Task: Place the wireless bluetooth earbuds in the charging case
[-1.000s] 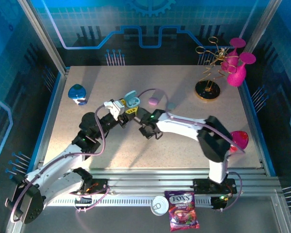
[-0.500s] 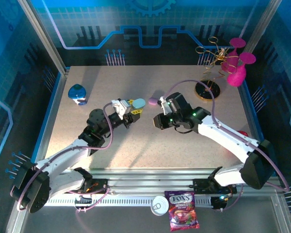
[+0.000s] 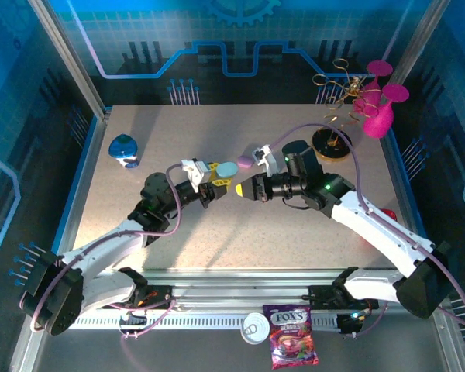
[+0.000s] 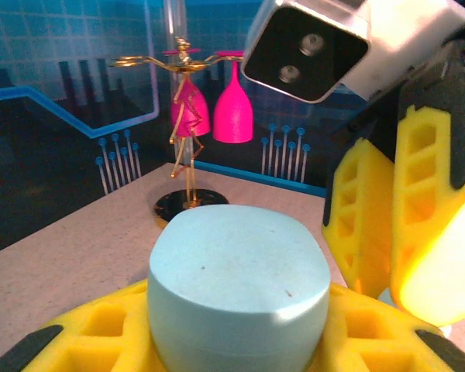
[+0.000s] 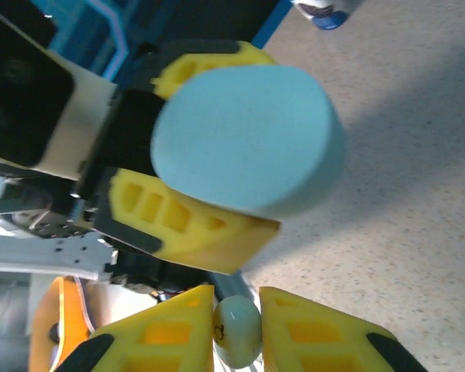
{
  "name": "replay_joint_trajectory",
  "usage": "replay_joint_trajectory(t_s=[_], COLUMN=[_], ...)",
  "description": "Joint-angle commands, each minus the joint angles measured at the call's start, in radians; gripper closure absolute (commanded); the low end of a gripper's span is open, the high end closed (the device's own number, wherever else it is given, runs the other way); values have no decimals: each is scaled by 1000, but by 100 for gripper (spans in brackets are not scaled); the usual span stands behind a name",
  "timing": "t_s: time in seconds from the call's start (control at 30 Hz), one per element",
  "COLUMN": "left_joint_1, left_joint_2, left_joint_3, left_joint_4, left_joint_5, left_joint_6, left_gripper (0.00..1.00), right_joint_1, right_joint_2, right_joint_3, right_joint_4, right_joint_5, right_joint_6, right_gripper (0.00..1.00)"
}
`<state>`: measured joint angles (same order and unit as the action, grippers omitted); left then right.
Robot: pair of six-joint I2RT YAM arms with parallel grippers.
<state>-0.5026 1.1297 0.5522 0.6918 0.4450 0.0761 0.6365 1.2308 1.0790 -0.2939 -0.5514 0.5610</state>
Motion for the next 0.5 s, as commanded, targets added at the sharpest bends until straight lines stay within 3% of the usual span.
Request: replay_joint_trajectory(t_s=[0.0,0.47], left_joint_1=[9,9], left_joint_2=[-2,0], left_joint_3=[51,86], left_joint_4=[-29,-125], left_joint_5=[122,283], left_joint_6=[-9,15], left_gripper=[70,70], right_joint_1=[-17,-73], right_joint_2=[11,-17], right_joint_3=[26,22], right_joint_4=[57,47], right_joint_5=[-109,-79], right_joint_6=[18,0], right_gripper=[82,82])
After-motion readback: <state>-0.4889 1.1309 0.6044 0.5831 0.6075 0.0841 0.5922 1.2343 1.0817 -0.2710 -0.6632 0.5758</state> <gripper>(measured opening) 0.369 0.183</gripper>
